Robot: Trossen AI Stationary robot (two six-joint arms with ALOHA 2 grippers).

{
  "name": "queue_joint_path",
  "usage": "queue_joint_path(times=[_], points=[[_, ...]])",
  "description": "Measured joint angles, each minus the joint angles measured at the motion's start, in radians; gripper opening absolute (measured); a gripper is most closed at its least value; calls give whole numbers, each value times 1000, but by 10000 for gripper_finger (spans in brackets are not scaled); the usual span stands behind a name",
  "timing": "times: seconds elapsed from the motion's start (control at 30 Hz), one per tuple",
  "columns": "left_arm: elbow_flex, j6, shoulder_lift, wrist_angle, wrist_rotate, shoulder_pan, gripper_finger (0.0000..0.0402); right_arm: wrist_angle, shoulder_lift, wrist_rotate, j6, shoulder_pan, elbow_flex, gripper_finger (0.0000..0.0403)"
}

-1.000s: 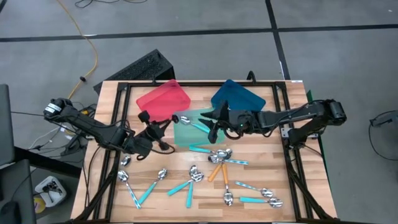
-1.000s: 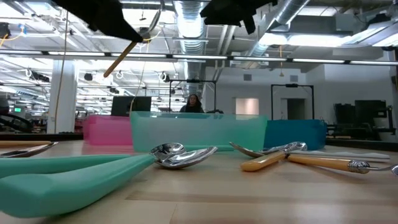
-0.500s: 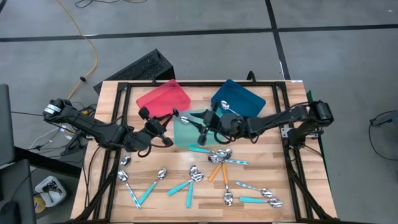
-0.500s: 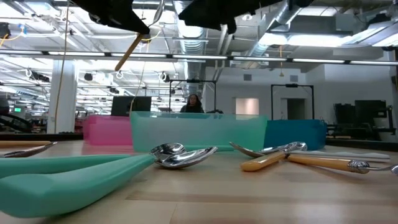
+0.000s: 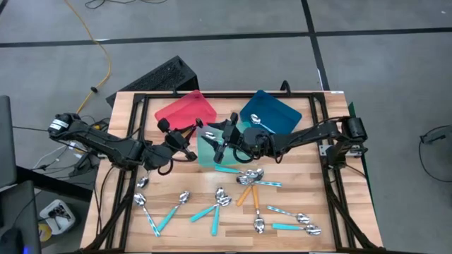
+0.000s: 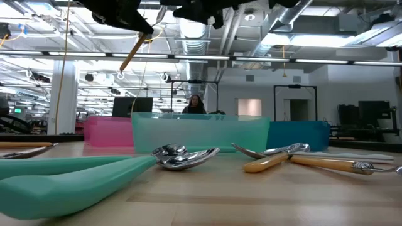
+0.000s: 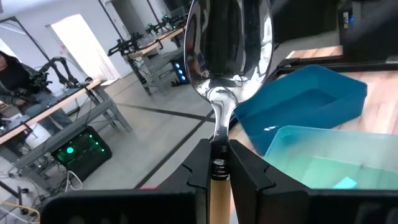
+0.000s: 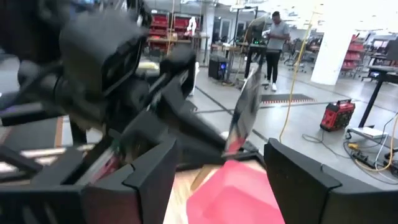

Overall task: Sort silverware by color (type)
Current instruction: Put the orange spoon into the red bin

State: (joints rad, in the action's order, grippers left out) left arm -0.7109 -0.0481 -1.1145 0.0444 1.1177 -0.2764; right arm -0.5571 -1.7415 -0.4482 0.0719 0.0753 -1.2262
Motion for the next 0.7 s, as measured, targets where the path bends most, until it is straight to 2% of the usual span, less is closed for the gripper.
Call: queue_joint_path(times=[0.23,0.7], points=[[0,-62,0,90,-36,3,16,-1,1,2,-6,-20,-26,263],[0,-94,0,112,-108,30,16,-16,2,7,-46,-39,-26,254]])
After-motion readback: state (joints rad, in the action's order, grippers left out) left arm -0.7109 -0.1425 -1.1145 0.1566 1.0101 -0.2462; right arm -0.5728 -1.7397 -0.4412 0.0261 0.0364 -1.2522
